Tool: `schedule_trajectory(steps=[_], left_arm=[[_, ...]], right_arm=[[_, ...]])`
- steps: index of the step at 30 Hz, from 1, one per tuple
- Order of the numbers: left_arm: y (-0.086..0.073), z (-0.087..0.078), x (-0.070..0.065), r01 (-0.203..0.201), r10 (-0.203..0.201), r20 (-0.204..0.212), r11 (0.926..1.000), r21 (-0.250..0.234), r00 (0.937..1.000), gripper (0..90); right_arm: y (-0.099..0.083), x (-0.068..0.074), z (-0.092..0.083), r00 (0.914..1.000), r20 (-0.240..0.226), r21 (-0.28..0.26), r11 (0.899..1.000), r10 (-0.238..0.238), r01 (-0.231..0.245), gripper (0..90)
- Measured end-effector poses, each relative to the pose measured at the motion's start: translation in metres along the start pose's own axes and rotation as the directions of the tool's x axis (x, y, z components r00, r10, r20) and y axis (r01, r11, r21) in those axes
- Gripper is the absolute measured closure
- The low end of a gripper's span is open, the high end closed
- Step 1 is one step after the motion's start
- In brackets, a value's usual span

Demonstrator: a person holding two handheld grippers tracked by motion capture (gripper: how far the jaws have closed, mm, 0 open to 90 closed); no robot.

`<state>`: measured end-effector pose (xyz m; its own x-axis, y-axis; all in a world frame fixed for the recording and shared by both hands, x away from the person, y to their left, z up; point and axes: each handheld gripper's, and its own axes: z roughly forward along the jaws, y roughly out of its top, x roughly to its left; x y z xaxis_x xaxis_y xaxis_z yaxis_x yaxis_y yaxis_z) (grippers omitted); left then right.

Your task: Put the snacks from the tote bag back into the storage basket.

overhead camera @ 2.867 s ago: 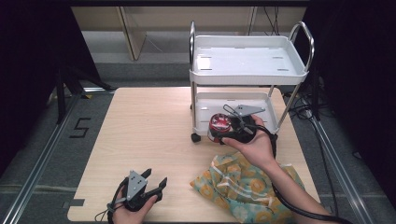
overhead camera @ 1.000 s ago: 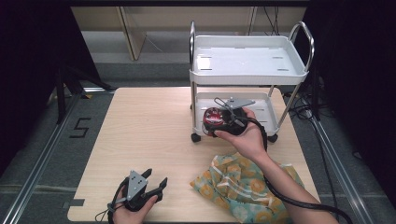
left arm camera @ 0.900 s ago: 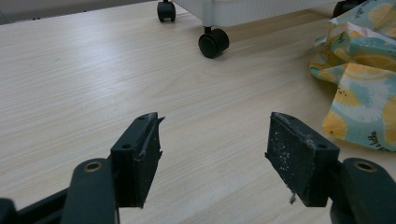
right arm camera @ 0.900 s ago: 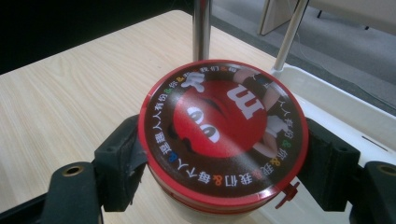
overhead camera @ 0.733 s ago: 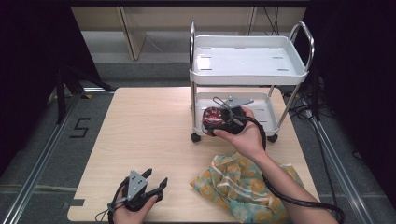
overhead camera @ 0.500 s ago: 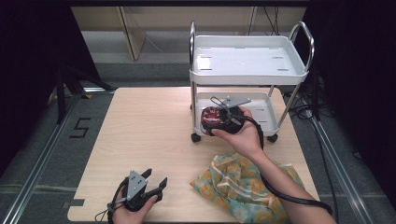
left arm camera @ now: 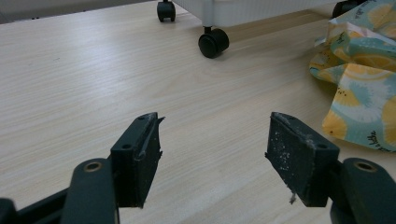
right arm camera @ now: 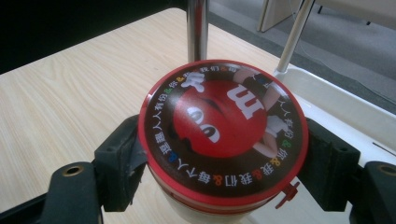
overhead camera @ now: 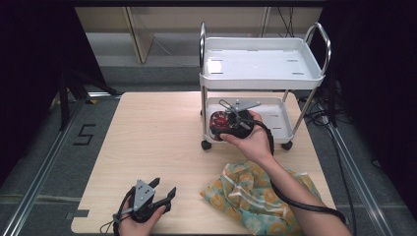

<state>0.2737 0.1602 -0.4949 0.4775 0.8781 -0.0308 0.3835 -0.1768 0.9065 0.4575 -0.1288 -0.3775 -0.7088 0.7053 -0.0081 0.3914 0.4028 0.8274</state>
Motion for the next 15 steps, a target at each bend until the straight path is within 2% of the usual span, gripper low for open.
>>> schedule_trajectory(steps=[4,5,6,7,8,9,10,15], left_arm=[[0.000,0.000,0.000,0.000,0.000,0.000,1.0000,0.000,1.0000,34.2],[0.000,0.000,0.000,0.000,0.000,-0.001,1.0000,0.001,1.0000,34.2],[0.000,0.000,0.000,0.000,0.000,0.001,1.0000,0.000,1.0000,34.2],[0.000,0.000,0.000,-0.002,0.002,0.001,1.0000,0.000,1.0000,34.2],[0.000,0.000,0.001,-0.001,0.001,0.001,1.0000,0.001,1.0000,34.2],[0.000,0.000,0.001,-0.001,0.001,0.001,1.0000,0.001,1.0000,34.2],[0.000,0.000,0.001,-0.002,0.002,0.001,1.0000,0.000,1.0000,34.2],[0.000,0.000,0.000,0.005,-0.005,0.006,1.0000,-0.007,1.0000,34.2]], right_arm=[[0.000,-0.001,0.002,1.0000,0.000,0.009,1.000,0.002,-0.002,26.4],[0.001,-0.002,0.003,0.9997,-0.002,-0.004,1.000,-0.023,0.023,26.4],[0.000,0.000,0.004,0.9998,0.016,-0.007,1.000,0.008,-0.008,26.4],[0.001,-0.003,0.005,0.9996,0.016,-0.013,1.000,-0.023,0.023,26.4],[0.001,-0.002,0.006,0.9998,0.016,-0.011,1.000,-0.015,0.015,26.4],[0.002,-0.005,0.007,0.9990,0.020,-0.017,0.999,-0.040,0.040,26.4],[0.001,-0.003,0.007,0.9998,0.019,-0.007,1.000,-0.011,0.011,26.4],[0.002,-0.005,0.011,0.9999,0.015,0.017,1.000,0.008,-0.008,26.4]])
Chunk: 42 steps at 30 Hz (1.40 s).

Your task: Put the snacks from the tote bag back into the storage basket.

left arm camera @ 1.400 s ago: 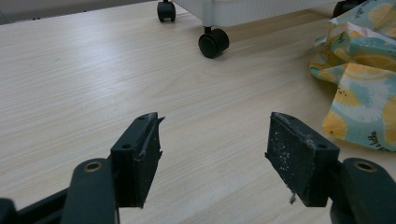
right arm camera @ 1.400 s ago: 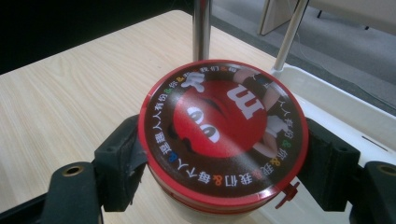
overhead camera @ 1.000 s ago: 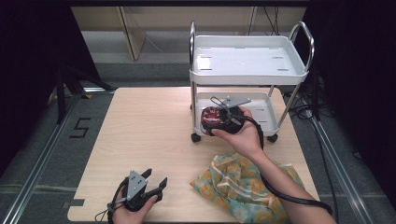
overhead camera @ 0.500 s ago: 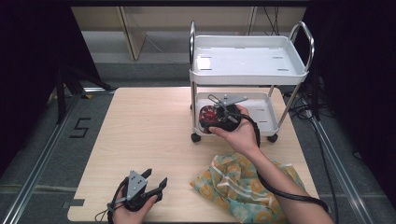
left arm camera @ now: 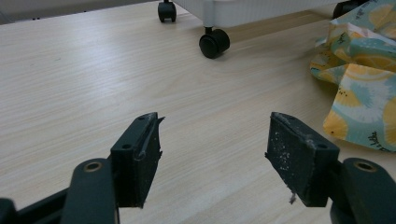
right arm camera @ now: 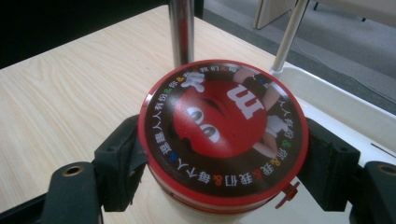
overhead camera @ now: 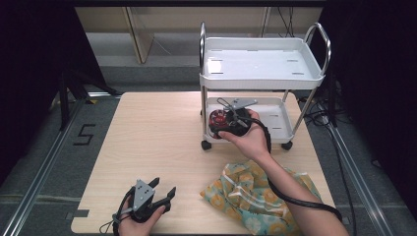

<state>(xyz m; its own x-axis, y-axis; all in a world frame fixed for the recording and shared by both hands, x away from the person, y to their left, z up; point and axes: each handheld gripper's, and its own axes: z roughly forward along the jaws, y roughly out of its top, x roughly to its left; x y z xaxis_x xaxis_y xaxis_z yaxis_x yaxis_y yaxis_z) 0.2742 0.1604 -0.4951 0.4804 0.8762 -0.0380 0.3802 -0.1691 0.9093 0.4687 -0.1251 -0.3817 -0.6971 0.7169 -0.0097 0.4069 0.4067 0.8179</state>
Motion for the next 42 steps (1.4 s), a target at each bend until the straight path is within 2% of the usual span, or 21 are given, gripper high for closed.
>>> schedule_trajectory(steps=[5,7,9,11,12,14,16,17,21,23,25,26,29,31,32,33,36,37,38,40,42], left_arm=[[0.000,0.000,0.000,-0.004,0.004,-0.006,1.0000,0.006,1.0000,34.2],[0.000,0.000,0.000,-0.005,0.005,-0.002,1.0000,0.005,1.0000,34.2],[0.000,-0.001,0.000,-0.006,0.006,-0.002,1.0000,0.005,1.0000,34.2],[0.000,0.000,0.000,0.001,-0.001,-0.001,1.0000,-0.001,1.0000,34.2],[0.000,0.000,0.000,0.000,0.000,0.001,1.0000,-0.001,1.0000,34.2],[0.000,0.000,0.000,0.000,0.000,0.000,1.0000,-0.001,1.0000,34.2],[0.000,-0.001,0.000,-0.007,0.007,-0.006,1.0000,0.007,1.0000,34.2],[0.000,-0.001,0.000,-0.007,0.007,-0.005,1.0000,0.007,1.0000,34.1],[0.000,0.000,0.000,-0.004,0.004,-0.001,1.0000,0.004,1.0000,34.2],[0.000,-0.001,0.000,-0.006,0.006,-0.005,1.0000,0.007,1.0000,34.2],[0.000,0.000,0.000,-0.005,0.005,-0.002,1.0000,0.006,1.0000,34.2],[0.000,0.000,0.000,-0.005,0.005,-0.004,1.0000,0.005,1.0000,34.2],[0.000,0.000,0.000,-0.006,0.006,-0.003,1.0000,0.007,1.0000,34.2],[0.000,0.000,0.000,-0.006,0.006,-0.003,1.0000,0.007,1.0000,34.2],[0.000,0.000,0.000,0.001,-0.001,0.003,1.0000,-0.002,1.0000,34.2],[0.000,0.000,0.000,-0.001,0.001,-0.002,1.0000,0.002,1.0000,34.2],[0.000,0.000,0.000,0.001,-0.001,0.002,1.0000,0.000,1.0000,34.2],[0.000,0.000,0.000,0.001,-0.001,0.002,1.0000,-0.001,1.0000,34.2],[0.000,0.000,0.000,0.000,0.000,0.002,1.0000,0.000,1.0000,34.2],[0.000,0.000,0.000,-0.007,0.007,-0.003,0.9999,0.009,1.0000,34.2],[0.000,0.000,0.000,-0.004,0.004,-0.004,1.0000,0.006,1.0000,34.2]], right_arm=[[0.001,-0.002,0.003,1.0000,-0.001,0.003,1.000,0.001,-0.001,26.4],[0.001,-0.003,0.005,0.9998,0.019,-0.001,1.000,-0.008,0.008,26.4],[0.002,-0.004,0.005,0.9999,0.011,0.000,1.000,0.004,-0.004,26.4],[0.002,-0.005,0.006,0.9997,0.026,0.008,1.000,0.000,-0.001,26.4],[0.002,-0.005,0.006,0.9997,0.013,0.006,1.000,0.021,-0.021,26.4],[0.002,-0.004,0.007,0.9990,0.034,0.010,0.999,0.030,-0.030,26.4],[0.002,-0.008,0.008,0.9997,0.023,0.004,1.000,-0.010,0.010,26.4],[0.002,-0.007,0.007,0.9997,0.022,0.004,1.000,0.009,-0.009,26.4],[0.003,-0.008,0.007,0.9993,0.036,0.010,1.000,0.007,-0.007,26.4],[0.003,-0.007,0.008,0.9993,0.021,0.012,0.999,0.030,-0.031,26.4],[0.003,-0.010,0.009,0.9989,0.047,0.008,1.000,-0.001,0.001,26.4],[0.004,-0.008,0.009,0.9990,0.041,0.010,1.000,0.021,-0.021,26.4],[0.005,-0.009,0.010,0.9992,0.032,0.011,1.000,0.025,-0.025,26.4],[0.005,-0.009,0.011,0.9991,0.037,0.013,1.000,0.019,-0.019,26.4],[0.005,-0.009,0.011,0.9995,0.020,0.012,1.000,0.025,-0.025,26.4],[0.005,-0.010,0.012,0.9995,0.030,0.007,1.000,0.009,-0.009,26.4],[0.006,-0.010,0.013,0.9993,0.037,0.015,1.000,0.007,-0.008,26.4],[0.006,-0.009,0.013,0.9989,0.039,0.016,1.000,0.026,-0.027,26.4],[0.006,-0.010,0.014,0.9996,0.022,0.011,1.000,0.017,-0.017,26.4],[0.007,-0.010,0.015,0.9990,0.035,0.014,1.000,0.027,-0.027,26.4],[0.007,-0.011,0.016,0.9993,0.037,0.009,1.000,0.006,-0.006,26.4]])
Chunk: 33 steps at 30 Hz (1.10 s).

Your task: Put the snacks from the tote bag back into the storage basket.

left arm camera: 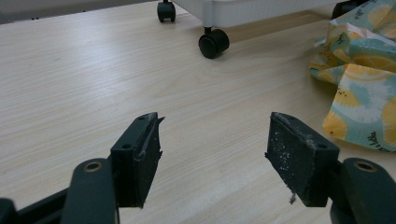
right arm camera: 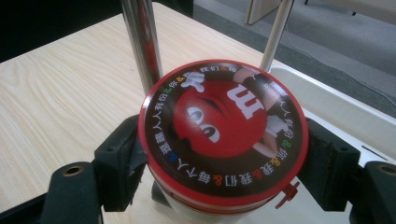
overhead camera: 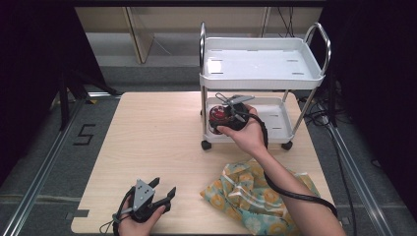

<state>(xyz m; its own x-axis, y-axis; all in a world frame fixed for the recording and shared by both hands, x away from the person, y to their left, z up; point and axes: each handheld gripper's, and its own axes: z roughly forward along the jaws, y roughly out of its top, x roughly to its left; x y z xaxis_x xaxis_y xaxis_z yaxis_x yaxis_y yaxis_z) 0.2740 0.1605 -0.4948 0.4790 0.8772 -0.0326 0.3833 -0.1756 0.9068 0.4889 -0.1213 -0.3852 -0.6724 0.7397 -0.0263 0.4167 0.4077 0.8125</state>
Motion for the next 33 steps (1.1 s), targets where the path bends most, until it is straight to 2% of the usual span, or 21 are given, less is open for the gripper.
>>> schedule_trajectory(steps=[3,4,6,7,8,10,12,13,15,16,17,20,21,22,25,26,27,29,30,33], left_arm=[[0.000,0.000,0.000,-0.002,0.002,0.002,1.0000,0.000,1.0000,34.2],[0.000,0.000,0.000,-0.002,0.002,0.002,1.0000,0.001,1.0000,34.2],[0.000,0.000,0.000,-0.002,0.002,0.002,1.0000,0.001,1.0000,34.2],[0.000,0.000,0.000,-0.003,0.003,0.002,1.0000,0.001,1.0000,34.2],[0.000,0.000,0.000,-0.002,0.002,0.003,1.0000,0.001,1.0000,34.2],[0.000,0.000,0.000,-0.002,0.002,0.004,1.0000,0.001,1.0000,34.2],[0.000,0.000,0.000,0.000,0.000,0.003,1.0000,0.000,1.0000,34.2],[0.000,0.000,0.000,-0.001,0.001,0.003,1.0000,0.000,1.0000,34.2],[0.000,0.000,0.000,0.001,-0.001,0.002,1.0000,0.000,1.0000,34.2],[0.000,0.000,0.000,-0.002,0.002,0.003,1.0000,0.000,1.0000,34.2],[0.000,0.000,0.000,-0.002,0.002,0.003,1.0000,0.000,1.0000,34.2],[0.000,0.000,0.000,-0.002,0.002,0.002,1.0000,0.002,1.0000,34.2],[0.000,0.000,0.000,-0.001,0.001,0.003,1.0000,0.001,1.0000,34.2],[0.000,0.000,0.000,-0.001,0.001,0.003,1.0000,0.001,1.0000,34.2],[0.000,0.000,0.000,-0.002,0.002,0.003,1.0000,0.002,1.0000,34.2],[0.000,0.000,0.001,-0.002,0.002,0.003,1.0000,0.002,1.0000,34.2],[0.000,0.001,0.000,0.008,-0.008,0.007,0.9999,-0.008,0.9999,34.2],[0.000,0.001,0.000,0.014,-0.014,0.005,0.9998,-0.011,0.9999,34.2],[0.000,0.000,0.000,0.003,-0.003,0.000,1.0000,0.003,1.0000,34.2],[0.000,0.001,0.000,0.003,-0.003,0.002,1.0000,-0.001,1.0000,34.2]], right_arm=[[0.000,0.001,0.001,0.9999,-0.003,0.008,1.000,0.017,-0.017,26.4],[0.000,0.000,0.001,1.0000,-0.002,0.009,1.000,0.006,-0.006,26.4],[0.000,0.000,0.002,0.9998,-0.016,0.005,1.000,0.012,-0.012,26.4],[0.000,-0.001,0.003,1.0000,0.005,0.012,1.000,0.008,-0.008,26.4],[0.000,-0.001,0.003,0.9999,0.003,0.014,1.000,0.014,-0.014,26.4],[0.000,-0.001,0.003,0.9997,-0.015,0.011,1.000,0.020,-0.020,26.4],[0.000,-0.002,0.005,0.9999,0.002,0.009,1.000,0.010,-0.010,26.4],[0.000,0.000,0.006,0.9996,0.015,0.014,1.000,0.023,-0.024,26.4],[0.000,0.000,0.007,0.9995,0.001,0.017,0.999,0.032,-0.032,26.4],[0.000,-0.001,0.008,0.9996,0.018,0.013,1.000,0.022,-0.022,26.4],[0.001,0.001,0.008,0.9991,0.010,0.018,0.999,0.042,-0.042,26.4],[0.000,0.000,0.010,0.9995,0.010,0.009,1.000,0.030,-0.030,26.4],[0.000,-0.002,0.011,1.0000,0.002,0.013,1.000,0.008,-0.008,26.4],[0.000,-0.003,0.012,0.9999,0.015,0.014,1.000,0.001,-0.001,26.4],[0.001,-0.002,0.013,0.9997,0.009,0.015,1.000,0.022,-0.022,26.4],[0.001,-0.002,0.013,0.9997,0.018,0.018,1.000,0.015,-0.015,26.4],[0.002,-0.001,0.013,0.9994,0.000,0.018,0.999,0.036,-0.036,26.4],[0.001,-0.002,0.015,0.9996,0.017,0.019,1.000,0.023,-0.024,26.4],[0.001,-0.002,0.015,0.9995,0.012,0.015,0.999,0.029,-0.029,26.4],[0.001,-0.002,0.016,0.9994,0.015,0.016,0.999,0.032,-0.032,26.4]])
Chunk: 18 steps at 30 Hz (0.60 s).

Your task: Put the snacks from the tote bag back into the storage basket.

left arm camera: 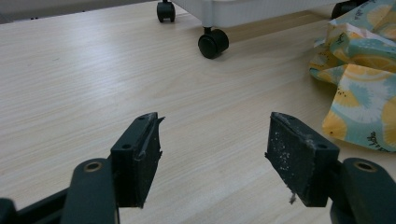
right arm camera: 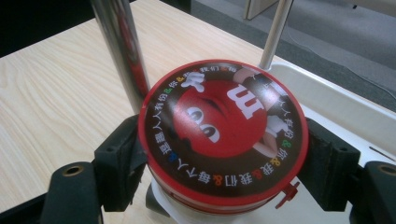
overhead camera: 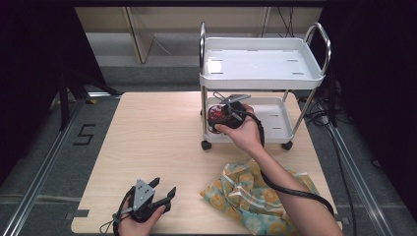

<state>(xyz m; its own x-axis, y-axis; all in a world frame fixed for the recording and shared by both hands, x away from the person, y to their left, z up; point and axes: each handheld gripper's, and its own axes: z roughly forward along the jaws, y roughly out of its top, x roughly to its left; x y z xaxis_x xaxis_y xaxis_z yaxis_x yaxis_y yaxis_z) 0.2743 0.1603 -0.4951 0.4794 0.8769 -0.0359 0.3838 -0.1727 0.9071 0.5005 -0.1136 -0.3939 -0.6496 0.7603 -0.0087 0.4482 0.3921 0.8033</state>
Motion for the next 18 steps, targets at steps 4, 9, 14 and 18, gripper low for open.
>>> schedule_trajectory(steps=[4,9,14,18], left_arm=[[-0.0001,0.0004,-0.0001,0.002,-0.002,-0.001,1.0000,0.001,1.0000,34.2],[-0.0001,0.0006,-0.0002,0.001,-0.001,0.000,1.0000,0.003,1.0000,34.2],[-0.0001,0.0010,-0.0001,0.006,-0.006,0.003,1.0000,-0.002,1.0000,34.2],[-0.0001,0.0011,-0.0004,0.006,-0.006,0.002,1.0000,-0.001,1.0000,34.2]], right_arm=[[-0.0009,-0.0024,0.0006,0.9999,0.001,0.010,1.000,-0.010,0.010,26.4],[-0.0024,-0.0031,0.0036,1.0000,-0.001,0.013,1.000,-0.005,0.005,26.4],[-0.0033,-0.0046,0.0050,0.9993,0.030,0.045,0.999,0.023,-0.024,26.4],[-0.0039,-0.0056,0.0063,0.9990,0.035,0.049,0.998,0.029,-0.031,26.4]])
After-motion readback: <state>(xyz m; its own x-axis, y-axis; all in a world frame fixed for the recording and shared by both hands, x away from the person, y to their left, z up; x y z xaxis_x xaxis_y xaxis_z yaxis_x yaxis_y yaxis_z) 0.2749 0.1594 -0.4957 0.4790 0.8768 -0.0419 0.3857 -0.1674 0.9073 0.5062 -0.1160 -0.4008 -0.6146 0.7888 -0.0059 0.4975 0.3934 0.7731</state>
